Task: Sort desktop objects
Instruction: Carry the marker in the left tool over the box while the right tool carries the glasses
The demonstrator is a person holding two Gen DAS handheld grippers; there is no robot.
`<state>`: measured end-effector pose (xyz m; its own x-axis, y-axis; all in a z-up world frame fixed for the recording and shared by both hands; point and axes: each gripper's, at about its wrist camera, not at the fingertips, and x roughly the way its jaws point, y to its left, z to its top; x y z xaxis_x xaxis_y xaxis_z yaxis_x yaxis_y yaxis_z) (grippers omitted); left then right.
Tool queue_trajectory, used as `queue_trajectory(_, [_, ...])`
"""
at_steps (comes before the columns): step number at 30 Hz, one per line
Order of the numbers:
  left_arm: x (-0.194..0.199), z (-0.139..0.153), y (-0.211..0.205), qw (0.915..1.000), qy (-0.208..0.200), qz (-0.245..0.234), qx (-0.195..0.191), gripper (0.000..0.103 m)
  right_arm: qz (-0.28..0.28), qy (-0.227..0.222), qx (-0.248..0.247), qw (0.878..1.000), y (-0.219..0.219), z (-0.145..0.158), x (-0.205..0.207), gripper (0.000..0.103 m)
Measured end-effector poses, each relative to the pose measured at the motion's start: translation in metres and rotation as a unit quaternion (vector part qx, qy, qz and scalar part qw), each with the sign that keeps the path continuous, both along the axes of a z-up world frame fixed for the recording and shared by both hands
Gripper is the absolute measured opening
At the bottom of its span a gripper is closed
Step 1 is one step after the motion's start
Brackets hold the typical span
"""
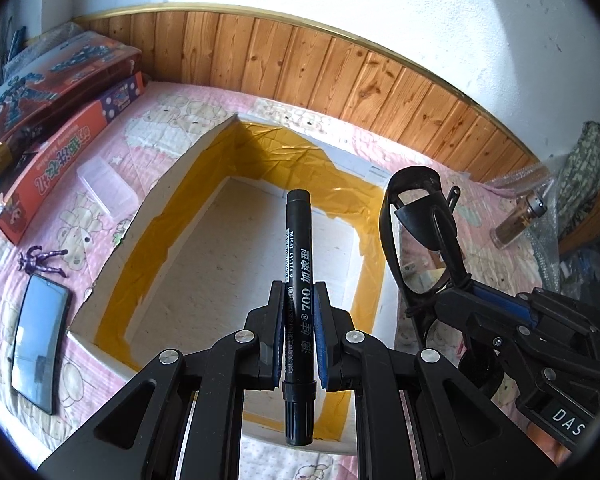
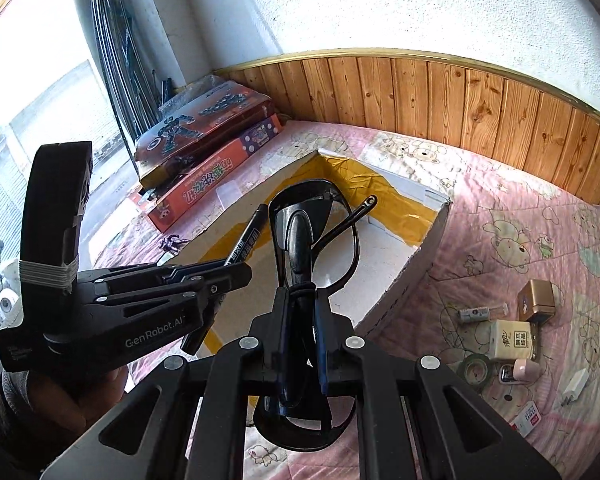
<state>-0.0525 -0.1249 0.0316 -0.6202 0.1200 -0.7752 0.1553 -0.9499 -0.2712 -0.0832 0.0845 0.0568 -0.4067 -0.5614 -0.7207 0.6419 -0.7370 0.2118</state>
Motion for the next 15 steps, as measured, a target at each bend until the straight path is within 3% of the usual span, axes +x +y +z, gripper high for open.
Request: queue_trajectory(15, [-0.045, -0.014, -0.015, 0.999, -0.036, 0.014, 0.021, 0.013, 0.023, -0.022, 0.004, 0.999, -0.022, -0.012, -0.05, 0.013])
